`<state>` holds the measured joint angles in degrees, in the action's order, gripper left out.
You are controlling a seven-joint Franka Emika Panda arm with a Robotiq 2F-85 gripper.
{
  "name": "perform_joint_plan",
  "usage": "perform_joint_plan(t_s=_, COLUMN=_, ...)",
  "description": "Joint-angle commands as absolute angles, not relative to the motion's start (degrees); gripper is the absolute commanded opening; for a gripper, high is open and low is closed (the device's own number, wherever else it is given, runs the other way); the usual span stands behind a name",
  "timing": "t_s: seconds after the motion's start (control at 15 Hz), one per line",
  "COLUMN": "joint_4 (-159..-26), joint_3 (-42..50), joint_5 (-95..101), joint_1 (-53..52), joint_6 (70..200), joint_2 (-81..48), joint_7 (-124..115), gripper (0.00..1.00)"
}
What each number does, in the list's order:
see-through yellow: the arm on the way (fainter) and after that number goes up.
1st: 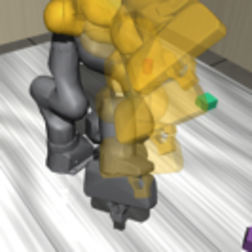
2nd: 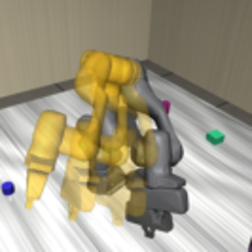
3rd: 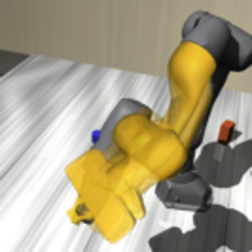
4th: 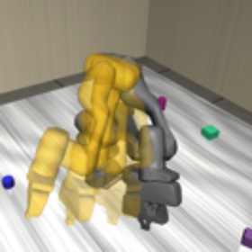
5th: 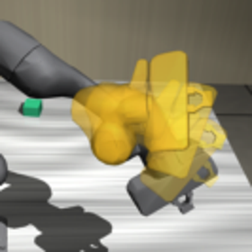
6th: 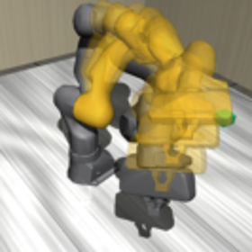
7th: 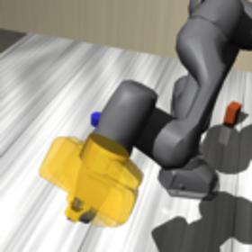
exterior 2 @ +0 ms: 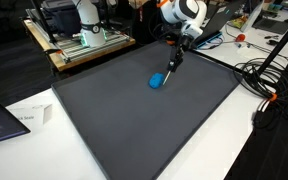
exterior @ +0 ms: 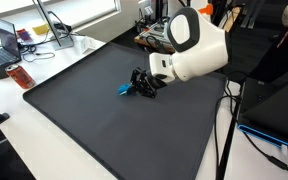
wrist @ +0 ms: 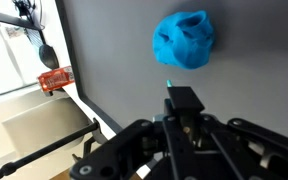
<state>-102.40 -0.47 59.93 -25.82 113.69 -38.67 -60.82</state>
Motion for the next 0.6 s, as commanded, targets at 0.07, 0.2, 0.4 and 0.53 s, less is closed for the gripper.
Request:
perform_joint_plan(t_s=0.07, joint_4=-98.2, joint_3=-2.4, joint_5=62.7, joint_1=-26.3, joint_6=107.6, joint_2=-43.0, joint_7=-65.4, gripper=0.03)
perform_joint_plan(t_s=0.2, joint_4=-97.0, joint_3=-3.0, joint_5=63.0, joint_1=-26.5, joint_6=105.7, joint_2=-44.4, joint_7=-66.5, gripper=0.03)
perform_joint_plan(t_s=0.4, joint_4=-95.1, joint_3=-3.5, joint_5=63.2, joint_1=-26.7, joint_6=103.1, joint_2=-46.6, joint_7=-68.0, gripper=0.03)
perform_joint_plan(t_s=0.53, joint_4=-94.0, joint_3=-3.7, joint_5=63.2, joint_1=-26.8, joint_6=101.7, joint_2=-48.0, joint_7=-68.6, gripper=0.03)
